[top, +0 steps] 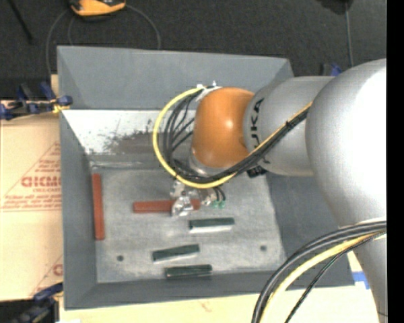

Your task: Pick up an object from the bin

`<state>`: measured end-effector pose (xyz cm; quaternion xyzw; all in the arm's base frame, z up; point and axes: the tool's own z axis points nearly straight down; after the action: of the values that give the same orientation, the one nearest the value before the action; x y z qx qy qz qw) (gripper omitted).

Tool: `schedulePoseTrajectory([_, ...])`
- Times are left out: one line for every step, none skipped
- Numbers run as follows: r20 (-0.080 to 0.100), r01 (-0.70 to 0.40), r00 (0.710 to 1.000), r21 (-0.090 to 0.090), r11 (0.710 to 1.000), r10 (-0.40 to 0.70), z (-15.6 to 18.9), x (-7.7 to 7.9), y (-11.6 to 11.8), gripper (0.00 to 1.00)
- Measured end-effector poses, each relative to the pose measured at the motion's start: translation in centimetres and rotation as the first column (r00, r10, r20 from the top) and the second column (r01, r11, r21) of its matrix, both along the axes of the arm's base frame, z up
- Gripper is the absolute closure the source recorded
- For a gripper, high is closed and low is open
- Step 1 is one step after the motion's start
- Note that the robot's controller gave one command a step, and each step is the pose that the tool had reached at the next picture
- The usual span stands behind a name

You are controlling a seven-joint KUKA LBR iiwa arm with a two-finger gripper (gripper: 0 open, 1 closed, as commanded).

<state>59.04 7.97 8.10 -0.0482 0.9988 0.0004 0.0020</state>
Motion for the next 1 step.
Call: schedulePoseTrajectory([0.000,0.000,1.000,0.000,1.000,0.000,0.00,0.00,0.00,1.00])
